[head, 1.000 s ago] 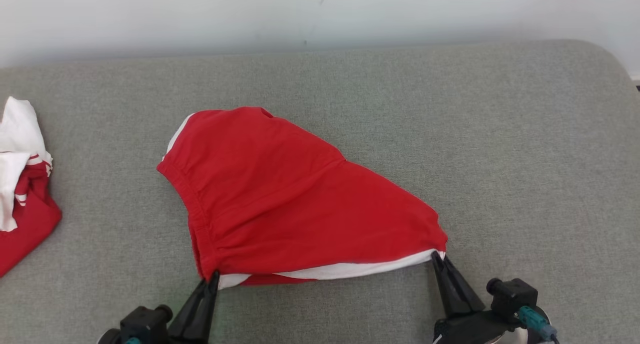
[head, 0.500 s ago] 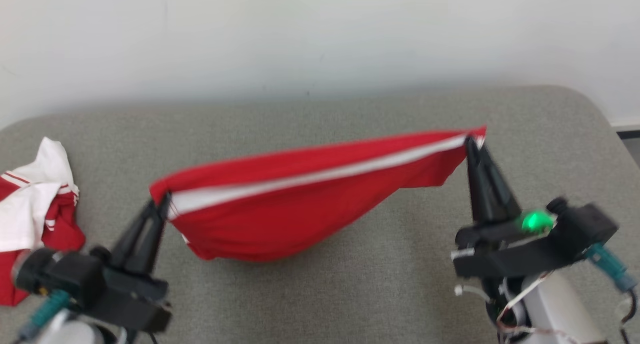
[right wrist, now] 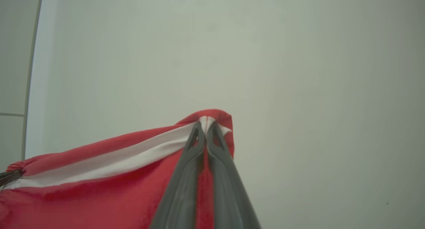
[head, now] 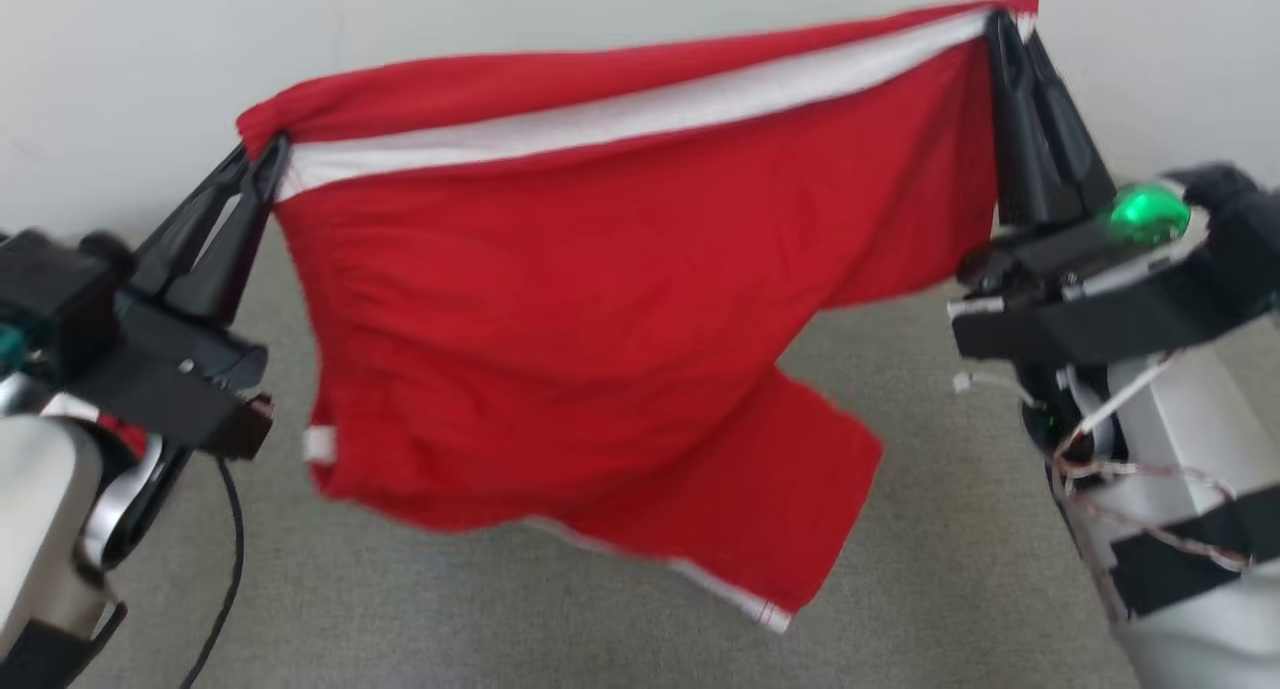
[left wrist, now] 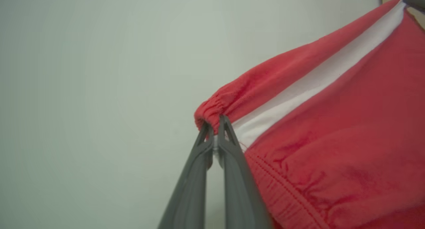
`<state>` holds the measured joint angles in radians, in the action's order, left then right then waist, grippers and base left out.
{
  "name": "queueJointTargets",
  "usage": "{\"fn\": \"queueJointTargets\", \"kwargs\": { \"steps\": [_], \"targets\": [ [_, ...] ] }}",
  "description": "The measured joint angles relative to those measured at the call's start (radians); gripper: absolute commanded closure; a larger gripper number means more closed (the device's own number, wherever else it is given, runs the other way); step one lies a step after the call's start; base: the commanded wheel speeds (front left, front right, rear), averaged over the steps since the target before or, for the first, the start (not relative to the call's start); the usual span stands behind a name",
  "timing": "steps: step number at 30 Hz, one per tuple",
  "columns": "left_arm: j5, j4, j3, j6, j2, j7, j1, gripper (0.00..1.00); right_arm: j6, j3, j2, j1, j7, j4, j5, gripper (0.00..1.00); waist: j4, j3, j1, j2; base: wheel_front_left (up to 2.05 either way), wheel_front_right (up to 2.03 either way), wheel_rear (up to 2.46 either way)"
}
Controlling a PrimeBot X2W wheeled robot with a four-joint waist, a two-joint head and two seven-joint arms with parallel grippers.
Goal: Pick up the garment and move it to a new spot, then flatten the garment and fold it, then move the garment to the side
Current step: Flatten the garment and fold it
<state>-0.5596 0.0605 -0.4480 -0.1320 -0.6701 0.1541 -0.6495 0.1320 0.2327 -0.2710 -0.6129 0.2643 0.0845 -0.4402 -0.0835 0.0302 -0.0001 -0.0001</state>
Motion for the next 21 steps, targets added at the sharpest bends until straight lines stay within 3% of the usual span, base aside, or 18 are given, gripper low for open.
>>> {"fn": "queueJointTargets", "kwargs": {
  "steps": [7,15,18,21],
  "targets": [
    [-0.010,0.182,-0.108,0.000,0.070,-0.024,-0.236,1.00,0.000,0.065,-0.064,-0.256,0.000,0.159,0.003,1.00,0.002,0.128,0.0003,0.0002,0.00,0.00,0.00],
    [0.080,0.357,-0.165,0.000,0.149,0.064,-0.671,1.00,0.000,-0.074,-0.114,-0.590,0.000,0.251,0.120,1.00,-0.006,0.325,0.0004,0.0003,0.00,0.00,0.00],
    [0.064,0.446,-0.216,0.000,0.177,0.089,-0.723,1.00,0.000,-0.094,-0.118,-0.598,0.000,0.241,0.146,1.00,-0.013,0.408,0.0005,0.0003,0.00,0.00,0.00],
    [0.006,0.506,-0.291,0.000,0.204,0.095,-0.653,1.00,0.000,-0.081,-0.111,-0.480,0.000,0.248,0.138,1.00,-0.019,0.454,0.0006,0.0004,0.00,0.00,0.00]
  ]
}}
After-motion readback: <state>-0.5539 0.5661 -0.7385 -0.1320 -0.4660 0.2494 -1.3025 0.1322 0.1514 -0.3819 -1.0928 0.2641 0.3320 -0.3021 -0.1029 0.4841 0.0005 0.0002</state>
